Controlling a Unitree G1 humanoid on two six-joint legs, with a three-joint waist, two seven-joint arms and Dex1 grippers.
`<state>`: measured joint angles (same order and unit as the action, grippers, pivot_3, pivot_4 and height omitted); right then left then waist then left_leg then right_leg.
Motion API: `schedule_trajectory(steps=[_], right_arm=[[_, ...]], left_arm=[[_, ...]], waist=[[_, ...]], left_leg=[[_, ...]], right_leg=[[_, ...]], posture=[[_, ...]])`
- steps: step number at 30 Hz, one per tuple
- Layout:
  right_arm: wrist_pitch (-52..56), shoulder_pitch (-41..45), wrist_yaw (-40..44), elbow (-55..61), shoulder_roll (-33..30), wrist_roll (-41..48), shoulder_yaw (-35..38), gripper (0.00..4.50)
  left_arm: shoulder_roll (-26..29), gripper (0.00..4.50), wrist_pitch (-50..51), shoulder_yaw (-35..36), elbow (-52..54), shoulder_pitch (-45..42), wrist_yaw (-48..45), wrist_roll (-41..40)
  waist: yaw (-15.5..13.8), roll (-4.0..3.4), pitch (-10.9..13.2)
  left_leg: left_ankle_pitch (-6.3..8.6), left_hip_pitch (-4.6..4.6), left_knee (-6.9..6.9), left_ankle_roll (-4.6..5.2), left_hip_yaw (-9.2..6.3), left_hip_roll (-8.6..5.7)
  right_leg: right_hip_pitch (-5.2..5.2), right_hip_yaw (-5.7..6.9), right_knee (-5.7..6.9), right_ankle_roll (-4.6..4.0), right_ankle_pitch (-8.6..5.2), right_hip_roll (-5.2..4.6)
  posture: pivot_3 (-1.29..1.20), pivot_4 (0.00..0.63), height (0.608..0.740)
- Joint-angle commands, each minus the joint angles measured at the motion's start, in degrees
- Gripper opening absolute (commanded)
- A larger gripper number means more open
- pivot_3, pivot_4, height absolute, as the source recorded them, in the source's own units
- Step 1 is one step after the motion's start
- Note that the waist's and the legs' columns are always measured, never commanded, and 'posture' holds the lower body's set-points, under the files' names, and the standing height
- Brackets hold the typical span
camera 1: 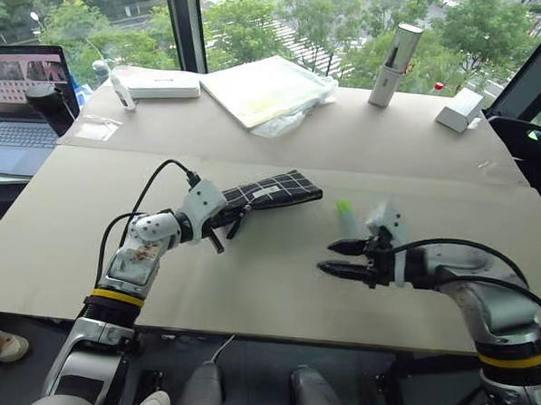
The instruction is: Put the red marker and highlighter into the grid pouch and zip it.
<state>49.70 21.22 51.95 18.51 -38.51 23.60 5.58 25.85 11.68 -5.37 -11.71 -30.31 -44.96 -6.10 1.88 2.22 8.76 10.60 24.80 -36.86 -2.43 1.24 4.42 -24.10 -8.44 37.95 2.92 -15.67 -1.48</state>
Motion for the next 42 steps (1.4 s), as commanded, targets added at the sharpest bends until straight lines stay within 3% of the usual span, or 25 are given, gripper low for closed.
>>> schedule_trajectory(steps=[1, 8, 17, 34, 42], right_arm=[[2.13, 3.30, -15.19, -5.90, 2.78, -3.85, 9.18, 2.86], [3.75, 0.13, -28.71, -5.66, 7.47, -7.40, 12.02, 2.86], [4.76, 2.33, -38.66, -8.94, 13.91, -8.89, 11.67, 2.86], [5.60, -0.36, -41.07, -10.78, 17.33, -10.39, 5.48, 2.86], [2.51, -2.12, -40.15, -10.84, 15.69, -13.49, 1.25, 2.86]], left_arm=[[0.26, 0.00, 1.73, 1.91, 2.49, -0.97, -1.22, -2.74], [0.99, 0.00, 0.99, 1.53, 1.81, -1.15, -1.61, -2.40], [-1.18, 0.00, 0.92, 0.94, 3.26, 1.37, 0.80, -1.87], [-1.20, 0.00, 2.26, 2.86, 5.98, 3.70, 3.79, -2.73], [-1.39, 0.00, 2.00, 2.93, 5.74, 3.73, 4.13, -2.73]], waist=[[0.20, 0.00, 0.00], [-0.30, 0.00, 0.00], [-0.29, -0.01, 0.00], [0.06, -0.02, 0.00], [0.30, 0.00, -0.01]], left_leg=[[0.00, 0.00, 0.00, 0.00, -0.01, 0.00], [0.01, 0.13, 0.08, 0.01, -0.04, -0.05], [0.00, 0.13, 0.05, 0.01, -0.04, -0.07], [0.00, 0.13, 0.06, 0.01, -0.08, -0.06], [0.00, 0.12, 0.05, 0.01, -0.10, -0.06]], right_leg=[[0.00, 0.00, 0.00, 0.00, 0.00, 0.00], [-0.07, -0.01, -0.09, 0.00, 0.00, -0.04], [-0.06, -0.02, -0.06, 0.00, 0.00, -0.05], [-0.04, 0.00, -0.06, 0.00, 0.00, -0.05], [-0.02, 0.03, -0.06, 0.00, 0.00, -0.04]], posture=[[0.00, 0.150, 0.740], [0.00, 0.150, 0.740], [0.00, 0.150, 0.740], [0.00, 0.150, 0.740], [0.00, 0.150, 0.740]])
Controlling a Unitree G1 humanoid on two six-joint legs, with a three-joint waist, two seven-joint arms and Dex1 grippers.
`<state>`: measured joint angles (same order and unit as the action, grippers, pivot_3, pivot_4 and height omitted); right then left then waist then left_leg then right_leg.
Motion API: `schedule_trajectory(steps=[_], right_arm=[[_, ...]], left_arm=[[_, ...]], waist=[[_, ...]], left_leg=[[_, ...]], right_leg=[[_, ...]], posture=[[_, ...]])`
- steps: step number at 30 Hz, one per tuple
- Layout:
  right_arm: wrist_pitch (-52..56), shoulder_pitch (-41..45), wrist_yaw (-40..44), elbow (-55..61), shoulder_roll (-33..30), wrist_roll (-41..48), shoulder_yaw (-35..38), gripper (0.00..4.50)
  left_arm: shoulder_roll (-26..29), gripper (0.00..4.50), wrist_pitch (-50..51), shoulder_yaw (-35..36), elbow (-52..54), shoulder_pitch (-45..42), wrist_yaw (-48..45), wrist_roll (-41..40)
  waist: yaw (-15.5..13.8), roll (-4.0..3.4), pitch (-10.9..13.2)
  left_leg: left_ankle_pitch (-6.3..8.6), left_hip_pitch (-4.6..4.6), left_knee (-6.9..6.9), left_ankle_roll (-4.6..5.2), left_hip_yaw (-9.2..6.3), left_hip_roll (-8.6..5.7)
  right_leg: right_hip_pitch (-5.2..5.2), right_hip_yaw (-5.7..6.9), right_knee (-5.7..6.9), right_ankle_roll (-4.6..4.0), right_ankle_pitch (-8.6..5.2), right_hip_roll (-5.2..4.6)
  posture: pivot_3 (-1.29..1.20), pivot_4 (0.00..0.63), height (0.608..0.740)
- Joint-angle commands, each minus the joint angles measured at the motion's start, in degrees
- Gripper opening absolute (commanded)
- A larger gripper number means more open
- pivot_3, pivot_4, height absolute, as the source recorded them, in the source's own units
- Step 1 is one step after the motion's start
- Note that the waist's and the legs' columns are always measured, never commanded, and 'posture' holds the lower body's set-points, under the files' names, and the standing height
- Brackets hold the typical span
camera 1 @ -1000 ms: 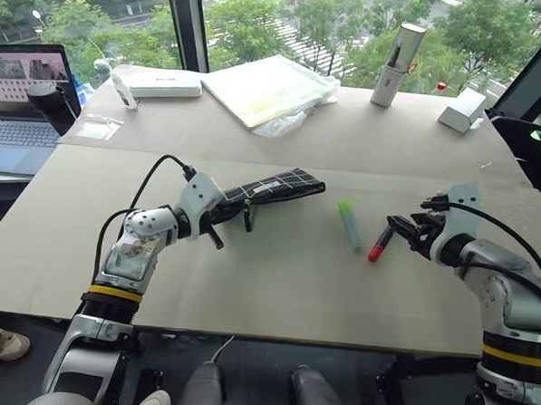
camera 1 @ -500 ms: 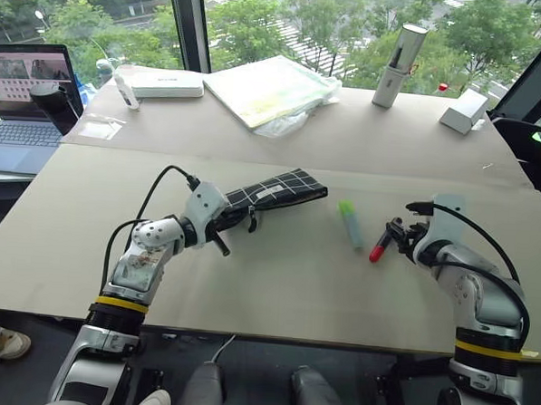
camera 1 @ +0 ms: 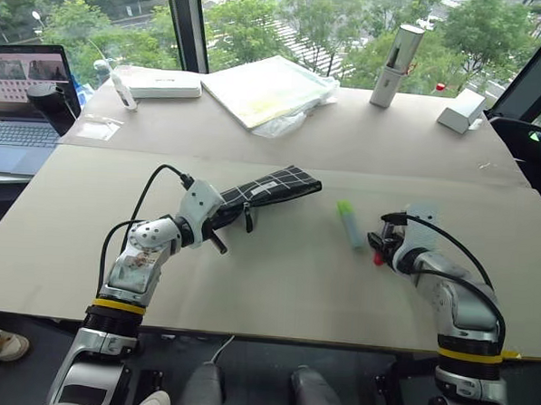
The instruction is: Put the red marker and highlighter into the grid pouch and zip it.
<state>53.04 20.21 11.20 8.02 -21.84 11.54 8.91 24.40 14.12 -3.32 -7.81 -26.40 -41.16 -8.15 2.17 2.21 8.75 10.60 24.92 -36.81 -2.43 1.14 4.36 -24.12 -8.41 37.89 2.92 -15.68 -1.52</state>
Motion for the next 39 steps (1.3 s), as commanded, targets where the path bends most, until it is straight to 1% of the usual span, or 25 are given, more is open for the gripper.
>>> schedule_trajectory(steps=[1, 2, 3, 5, 8, 10, 12, 16, 18, 21, 23, 25, 26, 28, 33, 36, 39], right_arm=[[-1.39, -1.06, 0.81, -0.62, -1.37, -1.73, -2.30, 2.86], [-2.23, -0.92, 0.91, -1.02, -2.03, -2.30, -2.56, 2.36], [-2.92, -0.80, 0.89, -1.39, -2.48, -2.69, -2.60, 2.19], [-3.89, -0.59, 1.09, -2.07, -2.97, -2.87, -2.32, 1.47], [-5.70, 0.20, 0.99, -3.85, -3.78, -2.89, -1.37, 0.56], [-9.31, 1.20, 0.11, -5.23, -3.91, -3.30, -0.61, 0.53], [-15.27, 2.95, 0.53, -5.73, -4.16, -3.69, -0.59, 0.53], [-26.20, 6.46, 6.27, -5.54, -5.78, -2.10, -0.26, 0.53], [-33.27, 6.94, 12.53, -4.51, -7.56, -1.43, -1.62, 0.53], [-42.44, 4.54, 25.34, 0.64, -12.05, -0.93, -7.14, 0.53], [-48.12, 2.78, 30.82, 1.36, -15.64, -4.15, -11.56, 0.53], [-53.30, 1.98, 34.44, 0.46, -18.70, -8.56, -15.98, 0.53], [-55.16, 1.99, 35.31, -0.19, -19.47, -9.94, -17.26, 0.53], [-58.53, 4.69, 33.64, -3.34, -19.22, -14.12, -19.26, 0.53], [-63.86, 11.04, 30.10, -10.86, -17.36, -21.44, -21.98, 0.53], [-66.02, 14.31, 29.41, -14.63, -16.43, -23.13, -22.23, 0.53], [-67.91, 15.42, 30.25, -16.29, -16.76, -23.90, -22.30, 0.53]], left_arm=[[0.04, 0.00, -0.44, 0.87, 1.79, -0.28, 0.35, -0.69], [0.05, 0.00, -0.45, 0.87, 1.69, -0.45, 0.35, -0.70], [0.08, 0.00, -0.44, 0.89, 1.66, -0.55, 0.33, -0.72], [0.15, 0.00, -0.39, 0.93, 1.67, -0.67, 0.25, -0.81], [0.72, 0.00, 0.11, 1.11, 1.85, -0.82, -0.51, -1.26], [1.50, 0.00, 0.87, 0.86, 2.12, -0.74, -1.60, -1.49], [2.67, 0.00, 1.42, 0.68, 2.55, -0.50, -2.79, -1.64], [4.79, 0.00, 2.43, 0.80, 3.49, -0.58, -4.62, -2.07], [5.64, 0.00, 2.87, 0.87, 3.75, -0.90, -5.35, -2.18], [6.49, 0.00, 3.34, 0.99, 3.71, -1.55, -6.29, -2.14], [6.64, 0.00, 3.49, 1.00, 3.46, -1.91, -6.49, -2.13], [6.59, 0.00, 3.48, 0.91, 3.02, -2.27, -6.61, -2.05], [6.50, 0.00, 3.43, 0.85, 2.80, -2.40, -6.63, -1.99], [6.02, 0.00, 3.36, 0.43, 2.50, -2.66, -6.63, -1.81], [5.01, 0.00, 3.31, -0.37, 2.19, -2.91, -6.75, -1.57], [4.48, 0.00, 3.27, -0.85, 2.08, -3.08, -6.96, -1.45], [4.15, 0.00, 3.03, -0.98, 1.81, -3.18, -6.81, -1.29]], waist=[[0.04, 0.00, 0.00], [0.05, 0.00, 0.00], [0.03, 0.00, 0.00], [-0.06, 0.00, 0.00], [-0.19, 0.00, 0.00], [-0.19, 0.01, 0.00], [-0.14, 0.01, 0.00], [0.35, -0.03, 0.02], [0.47, -0.03, 0.03], [0.40, -0.03, 0.03], [0.33, -0.03, 0.03], [0.09, -0.03, 0.03], [-0.02, -0.03, 0.03], [-0.05, -0.02, 0.03], [0.08, -0.02, 0.03], [0.07, -0.02, 0.03], [-0.10, -0.02, 0.03]], left_leg=[[0.00, 0.00, 0.00, 0.00, 0.00, 0.00], [0.00, 0.00, 0.00, 0.00, 0.00, 0.00], [0.00, 0.00, 0.00, 0.00, 0.00, 0.00], [0.00, 0.00, 0.00, 0.00, -0.01, 0.00], [0.00, 0.00, -0.02, 0.00, -0.01, -0.01], [0.00, 0.00, -0.02, 0.00, -0.01, -0.01], [0.00, 0.00, -0.02, 0.00, 0.00, -0.01], [0.00, 0.02, 0.01, 0.00, 0.00, -0.01], [0.00, 0.03, 0.01, 0.00, 0.00, -0.01], [0.01, 0.03, 0.05, 0.01, -0.01, 0.00], [0.01, 0.03, 0.06, 0.01, -0.02, 0.00], [0.01, 0.03, 0.03, 0.01, -0.04, 0.00], [0.01, 0.03, -0.02, 0.01, -0.03, -0.01], [0.00, 0.03, -0.05, 0.00, -0.02, -0.02], [-0.02, 0.03, -0.04, -0.03, -0.02, -0.01], [-0.02, 0.03, -0.02, -0.03, -0.03, -0.01], [-0.02, 0.03, -0.02, -0.03, -0.02, -0.02]], right_leg=[[0.00, 0.00, 0.00, 0.00, 0.00, 0.00], [0.01, 0.00, 0.00, 0.00, 0.00, 0.00], [0.00, 0.00, 0.00, 0.00, 0.00, 0.00], [0.01, 0.01, 0.00, 0.00, 0.00, 0.00], [0.05, 0.01, -0.03, 0.00, 0.00, -0.01], [0.06, 0.01, -0.04, 0.00, 0.00, -0.01], [0.04, 0.00, -0.03, 0.00, 0.00, -0.01], [-0.04, -0.01, -0.03, 0.00, 0.00, 0.00], [-0.04, -0.03, -0.03, 0.00, 0.00, 0.00], [-0.03, -0.01, -0.08, 0.01, 0.00, 0.01], [-0.01, 0.00, -0.10, 0.01, -0.01, 0.01], [0.06, 0.04, -0.12, 0.01, -0.01, 0.00], [0.07, 0.04, -0.13, 0.02, -0.01, -0.02], [0.07, 0.04, -0.12, 0.02, -0.01, -0.02], [-0.04, 0.02, -0.01, 0.00, 0.00, 0.00], [-0.01, 0.02, -0.04, 0.00, 0.00, 0.00], [0.00, 0.01, -0.04, -0.01, 0.00, -0.01]], posture=[[0.00, 0.150, 0.740], [0.00, 0.150, 0.740], [0.00, 0.150, 0.740], [0.00, 0.150, 0.740], [0.00, 0.150, 0.740], [0.00, 0.150, 0.740], [0.00, 0.150, 0.740], [0.00, 0.150, 0.740], [0.00, 0.150, 0.740], [0.00, 0.150, 0.740], [0.00, 0.150, 0.740], [0.00, 0.150, 0.740], [0.00, 0.150, 0.740], [0.00, 0.150, 0.740], [0.00, 0.150, 0.740], [0.00, 0.150, 0.740], [0.00, 0.150, 0.740]])
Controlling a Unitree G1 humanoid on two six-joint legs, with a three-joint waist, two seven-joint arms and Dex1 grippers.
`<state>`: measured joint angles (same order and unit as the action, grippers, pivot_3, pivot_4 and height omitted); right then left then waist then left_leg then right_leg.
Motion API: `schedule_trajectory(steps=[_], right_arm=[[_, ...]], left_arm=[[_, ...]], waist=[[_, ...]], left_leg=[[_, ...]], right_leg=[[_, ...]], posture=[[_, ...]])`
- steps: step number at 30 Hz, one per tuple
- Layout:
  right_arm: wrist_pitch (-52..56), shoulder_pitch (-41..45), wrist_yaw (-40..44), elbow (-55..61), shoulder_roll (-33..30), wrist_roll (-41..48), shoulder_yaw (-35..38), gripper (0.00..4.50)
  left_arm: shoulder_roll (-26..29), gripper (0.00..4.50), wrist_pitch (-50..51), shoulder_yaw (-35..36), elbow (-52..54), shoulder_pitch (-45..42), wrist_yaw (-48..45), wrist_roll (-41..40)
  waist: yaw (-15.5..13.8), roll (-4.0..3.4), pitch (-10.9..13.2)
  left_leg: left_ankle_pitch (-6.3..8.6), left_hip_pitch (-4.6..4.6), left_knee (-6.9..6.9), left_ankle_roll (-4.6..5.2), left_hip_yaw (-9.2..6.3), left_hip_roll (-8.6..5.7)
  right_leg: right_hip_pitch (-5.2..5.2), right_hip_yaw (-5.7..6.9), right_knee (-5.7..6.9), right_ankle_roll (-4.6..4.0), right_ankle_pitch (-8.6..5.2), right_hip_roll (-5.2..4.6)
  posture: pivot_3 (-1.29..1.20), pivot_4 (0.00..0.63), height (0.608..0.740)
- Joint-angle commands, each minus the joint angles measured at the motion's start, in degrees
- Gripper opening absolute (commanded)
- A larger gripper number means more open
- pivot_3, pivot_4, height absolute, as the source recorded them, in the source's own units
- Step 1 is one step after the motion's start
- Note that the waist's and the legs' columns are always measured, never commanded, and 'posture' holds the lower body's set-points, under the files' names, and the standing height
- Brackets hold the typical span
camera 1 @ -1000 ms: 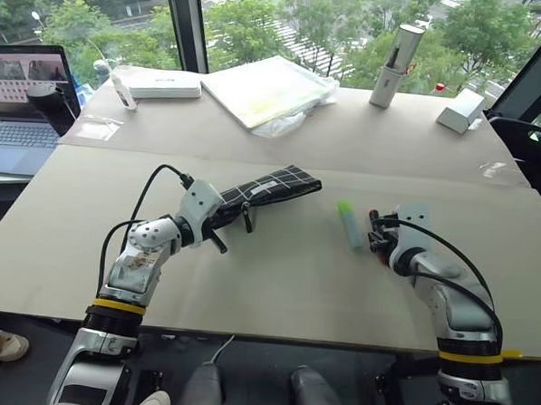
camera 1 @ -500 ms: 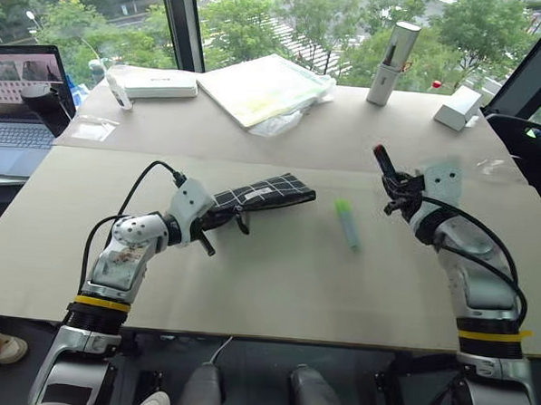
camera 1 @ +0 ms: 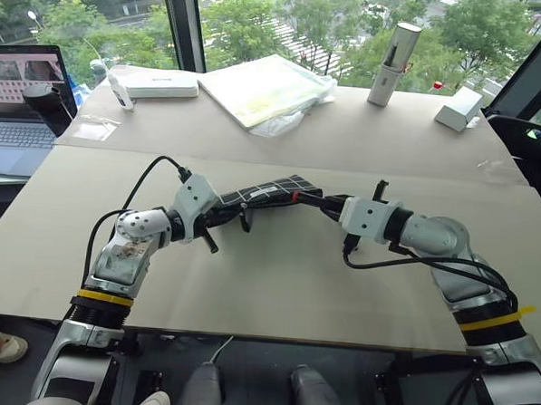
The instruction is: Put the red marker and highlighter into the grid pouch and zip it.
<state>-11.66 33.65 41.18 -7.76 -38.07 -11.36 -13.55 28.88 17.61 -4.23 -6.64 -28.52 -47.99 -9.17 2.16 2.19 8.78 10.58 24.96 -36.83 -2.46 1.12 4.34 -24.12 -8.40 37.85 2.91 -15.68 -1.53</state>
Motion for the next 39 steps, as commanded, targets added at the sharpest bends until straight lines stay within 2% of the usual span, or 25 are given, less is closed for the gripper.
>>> schedule_trajectory(steps=[1, 13, 24, 30, 39], right_arm=[[-3.73, 2.04, 0.47, -0.83, -0.65, -1.20, 0.12, 0.53], [-11.19, 1.95, -1.54, -5.80, -2.98, -3.62, 1.15, 0.53], [-12.40, 5.16, -3.80, -10.28, -1.87, -6.37, -0.28, 0.53], [-13.91, 9.30, -4.30, -13.17, 1.50, -9.54, -2.88, 0.53], [-16.66, 16.02, -6.37, -19.80, 10.23, -16.54, -10.61, 0.53]], left_arm=[[-0.38, 0.00, -0.50, -0.07, 0.60, -1.06, 0.07, -0.28], [-0.55, 0.00, -0.64, 0.10, 0.37, -1.27, 0.30, -0.39], [-0.83, 0.00, -0.56, 0.05, 0.48, -1.49, 0.30, -0.49], [-0.89, 0.00, -1.04, -0.03, -0.16, -1.97, -0.07, -0.35], [-0.89, 0.00, -1.61, -0.19, -1.40, -3.10, -0.61, -0.20]], waist=[[-0.12, 0.00, 0.00], [-0.09, 0.00, 0.00], [0.12, 0.00, 0.00], [0.25, 0.00, 0.00], [0.33, 0.00, 0.00]], left_leg=[[0.00, 0.00, 0.00, 0.00, 0.00, 0.00], [0.00, 0.00, -0.01, 0.00, 0.00, 0.00], [0.00, -0.01, -0.01, 0.00, -0.01, 0.00], [-0.01, -0.01, -0.01, 0.00, -0.01, 0.00], [-0.01, -0.01, -0.02, -0.02, -0.02, 0.00]], right_leg=[[0.00, 0.00, 0.01, 0.00, 0.00, -0.01], [0.01, 0.00, 0.03, 0.00, 0.00, -0.01], [0.00, -0.01, 0.05, -0.01, 0.00, 0.00], [-0.01, -0.01, 0.07, -0.01, 0.01, 0.00], [-0.02, -0.01, 0.12, -0.01, 0.01, 0.00]], posture=[[0.00, 0.150, 0.740], [0.00, 0.150, 0.740], [0.00, 0.150, 0.740], [0.00, 0.150, 0.740], [0.00, 0.150, 0.740]])
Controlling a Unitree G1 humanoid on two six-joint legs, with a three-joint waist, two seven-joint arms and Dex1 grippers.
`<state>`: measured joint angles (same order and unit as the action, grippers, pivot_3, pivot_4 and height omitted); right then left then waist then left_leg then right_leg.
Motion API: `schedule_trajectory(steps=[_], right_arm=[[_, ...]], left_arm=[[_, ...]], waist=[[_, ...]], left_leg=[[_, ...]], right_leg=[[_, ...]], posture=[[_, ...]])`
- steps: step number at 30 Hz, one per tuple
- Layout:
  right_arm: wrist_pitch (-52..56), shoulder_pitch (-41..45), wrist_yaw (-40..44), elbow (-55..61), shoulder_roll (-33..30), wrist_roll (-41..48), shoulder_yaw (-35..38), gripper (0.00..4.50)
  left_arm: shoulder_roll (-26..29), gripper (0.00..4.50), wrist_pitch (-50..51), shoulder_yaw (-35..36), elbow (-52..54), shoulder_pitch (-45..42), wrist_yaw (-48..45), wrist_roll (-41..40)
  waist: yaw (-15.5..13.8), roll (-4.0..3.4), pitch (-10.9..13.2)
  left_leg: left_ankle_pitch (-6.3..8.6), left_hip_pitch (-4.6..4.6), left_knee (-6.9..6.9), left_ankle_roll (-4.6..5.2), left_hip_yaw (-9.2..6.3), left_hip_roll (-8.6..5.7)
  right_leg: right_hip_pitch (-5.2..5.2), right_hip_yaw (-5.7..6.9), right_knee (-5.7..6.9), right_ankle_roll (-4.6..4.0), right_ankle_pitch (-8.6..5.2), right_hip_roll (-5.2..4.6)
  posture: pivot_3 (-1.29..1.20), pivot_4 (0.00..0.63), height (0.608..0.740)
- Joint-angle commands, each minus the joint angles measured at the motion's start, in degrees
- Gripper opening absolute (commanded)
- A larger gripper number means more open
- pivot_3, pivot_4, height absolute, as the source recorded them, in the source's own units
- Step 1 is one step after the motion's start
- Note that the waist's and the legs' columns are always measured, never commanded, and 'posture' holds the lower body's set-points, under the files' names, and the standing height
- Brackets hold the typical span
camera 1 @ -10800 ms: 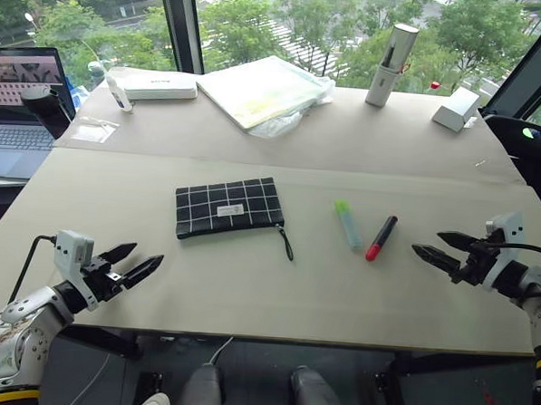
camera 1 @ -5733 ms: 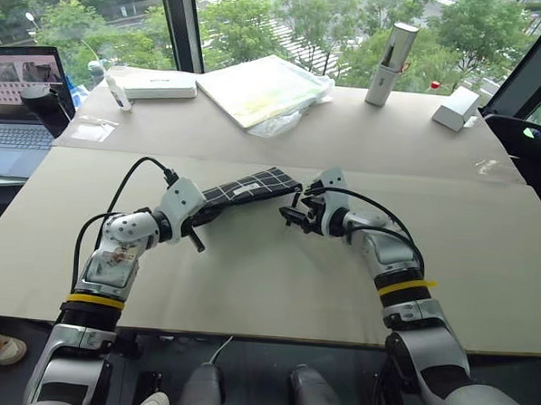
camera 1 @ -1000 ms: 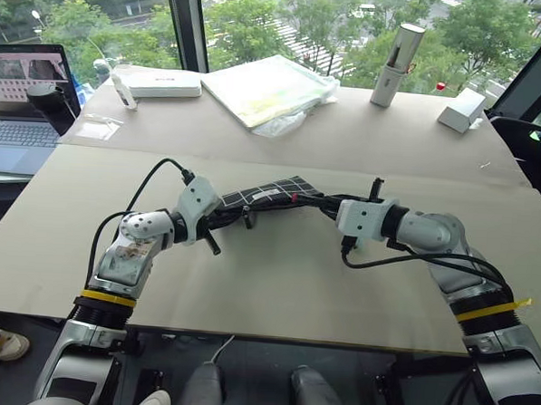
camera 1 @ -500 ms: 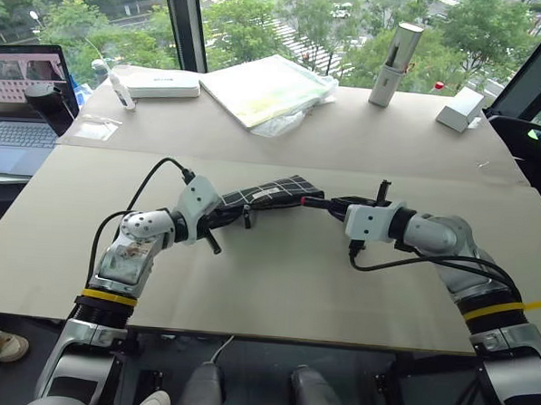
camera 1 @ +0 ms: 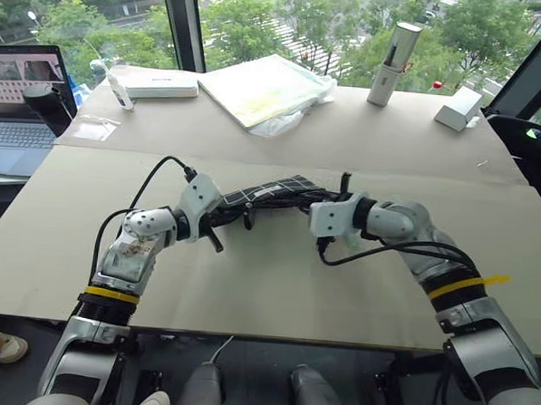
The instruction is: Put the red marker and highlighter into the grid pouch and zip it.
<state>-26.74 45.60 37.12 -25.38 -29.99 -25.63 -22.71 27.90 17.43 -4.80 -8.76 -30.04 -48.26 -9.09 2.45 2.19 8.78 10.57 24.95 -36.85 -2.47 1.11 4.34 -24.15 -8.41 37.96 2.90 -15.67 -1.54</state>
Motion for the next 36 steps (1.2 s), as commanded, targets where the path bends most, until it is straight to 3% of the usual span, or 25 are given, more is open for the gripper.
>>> schedule_trajectory(steps=[1, 7, 9, 13, 18, 21, 25, 31, 36], right_arm=[[-1.86, 4.92, -2.71, -3.48, 3.07, -2.71, -1.93, 0.53], [-4.53, 8.59, -4.54, -9.24, 8.18, -4.06, -4.22, 0.53], [-4.47, 7.98, -2.53, -9.37, 8.87, -2.42, -4.08, 1.52], [-3.85, 7.11, -2.15, -9.40, 7.73, -0.81, -1.69, 2.77], [-2.72, 5.60, -1.61, -8.05, 3.22, 5.37, 4.23, 2.77], [2.08, 0.82, 5.71, -1.64, -0.05, 15.78, 9.29, 2.77], [21.11, -8.56, 13.76, 12.74, -5.11, 32.04, 18.50, 2.77], [42.97, -16.40, 7.74, 23.77, -7.79, 32.91, 22.74, 2.77], [60.46, -18.20, 0.70, 29.10, -3.39, 33.91, 23.89, 2.77]], left_arm=[[0.12, 0.00, -1.54, 0.41, 0.54, -1.65, -0.39, -0.30], [0.55, 0.00, -1.43, 0.83, 1.13, -1.05, -0.26, -0.46], [0.61, 0.00, -1.33, 0.89, 1.33, -0.79, -0.11, -0.52], [0.68, 0.00, -1.17, 0.97, 1.74, -0.28, 0.17, -0.57], [0.48, 0.00, -1.08, 0.93, 1.77, -0.27, 0.36, -0.60], [0.23, 0.00, -1.22, 0.73, 1.48, -0.51, 0.43, -0.54], [-0.16, 0.00, -1.38, 0.54, 1.12, -0.73, 0.32, -0.45], [-0.46, 0.00, -1.55, 0.22, 0.84, -0.64, -0.02, -0.34], [-0.71, 0.00, -1.68, 0.05, 0.59, -0.74, -0.08, -0.26]], waist=[[0.05, 0.00, 0.00], [0.03, 0.00, 0.00], [0.03, 0.00, 0.00], [0.09, -0.01, 0.00], [-0.27, -0.01, 0.00], [-0.15, -0.01, 0.00], [-0.10, -0.01, 0.00], [0.00, -0.01, 0.00], [0.00, -0.01, 0.00]], left_leg=[[-0.01, 0.00, 0.00, -0.02, 0.00, 0.00], [-0.01, 0.00, 0.00, -0.02, -0.04, 0.01], [-0.01, 0.00, 0.01, -0.02, -0.04, 0.00], [-0.02, 0.00, 0.01, -0.02, -0.05, 0.01], [-0.02, 0.00, 0.00, -0.03, -0.06, -0.01], [-0.02, 0.00, 0.00, -0.03, -0.07, 0.00], [-0.02, 0.00, 0.01, -0.03, -0.11, -0.01], [-0.02, -0.04, -0.02, -0.02, -0.14, -0.02], [-0.02, -0.03, -0.02, -0.02, -0.13, -0.03]], right_leg=[[-0.01, 0.00, 0.02, 0.00, 0.00, 0.00], [-0.01, 0.03, 0.04, -0.01, 0.00, 0.01], [-0.01, 0.03, 0.05, -0.01, 0.00, 0.00], [-0.01, 0.03, 0.07, -0.01, 0.00, 0.01], [0.03, 0.06, 0.05, -0.01, 0.00, -0.03], [0.05, 0.06, 0.04, -0.01, 0.00, -0.02], [0.07, 0.05, 0.02, 0.00, 0.00, -0.02], [0.10, 0.06, 0.06, 0.00, 0.00, 0.01], [0.05, 0.02, 0.06, -0.01, -0.01, 0.02]], posture=[[0.00, 0.150, 0.740], [0.00, 0.150, 0.740], [0.00, 0.150, 0.740], [0.00, 0.150, 0.740], [0.00, 0.150, 0.740], [0.00, 0.150, 0.740], [0.00, 0.150, 0.740], [0.00, 0.150, 0.740], [0.00, 0.150, 0.740]])
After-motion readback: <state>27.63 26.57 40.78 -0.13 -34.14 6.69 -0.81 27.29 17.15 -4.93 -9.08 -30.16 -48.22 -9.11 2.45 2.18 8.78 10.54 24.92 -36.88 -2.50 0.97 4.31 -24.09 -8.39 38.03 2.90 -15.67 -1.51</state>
